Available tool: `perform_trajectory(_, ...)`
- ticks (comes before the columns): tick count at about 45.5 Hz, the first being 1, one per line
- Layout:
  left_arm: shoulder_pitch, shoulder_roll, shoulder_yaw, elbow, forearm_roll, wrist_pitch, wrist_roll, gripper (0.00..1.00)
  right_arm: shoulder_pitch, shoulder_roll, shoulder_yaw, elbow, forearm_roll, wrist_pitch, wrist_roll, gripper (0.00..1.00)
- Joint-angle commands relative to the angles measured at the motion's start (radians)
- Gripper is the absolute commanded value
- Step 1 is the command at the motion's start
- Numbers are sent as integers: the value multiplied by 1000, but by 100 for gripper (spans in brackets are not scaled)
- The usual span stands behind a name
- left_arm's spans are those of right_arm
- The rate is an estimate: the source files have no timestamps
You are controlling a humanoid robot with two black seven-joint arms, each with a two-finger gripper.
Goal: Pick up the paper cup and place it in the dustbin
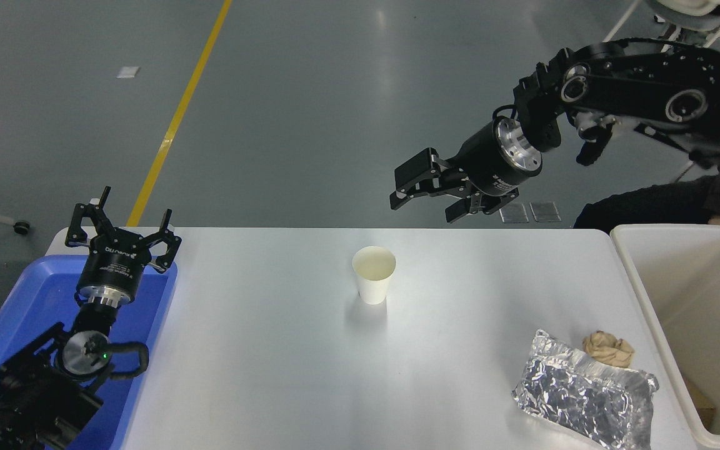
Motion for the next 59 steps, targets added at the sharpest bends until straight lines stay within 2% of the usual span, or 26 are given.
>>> perform_trajectory(1,0,0,0,0,0,0,1,100,261,60,-206,140,186,12,1,100)
perform_trajectory(8,1,0,-2,0,0,0,1,100,346,138,-300,186,307,12,1,100)
perform_trajectory(13,1,0,-3,0,0,0,1,100,381,188,-382,236,315,12,2,100)
perform_trajectory(24,5,0,-8,0,0,0,-1,100,407,195,-540,345,152,12,4,100)
perform_trajectory(39,6,0,-9,0,0,-2,1,100,387,215,-525,330,166,12,4,100)
perform_trajectory(53,3,-2,-6,0,0,-2,1,100,105,307,-341,-3,145,12,4,100)
perform_trajectory(59,1,-2,-5,0,0,-2,1,100,-59,307,-321,-165,82,-30,2,100)
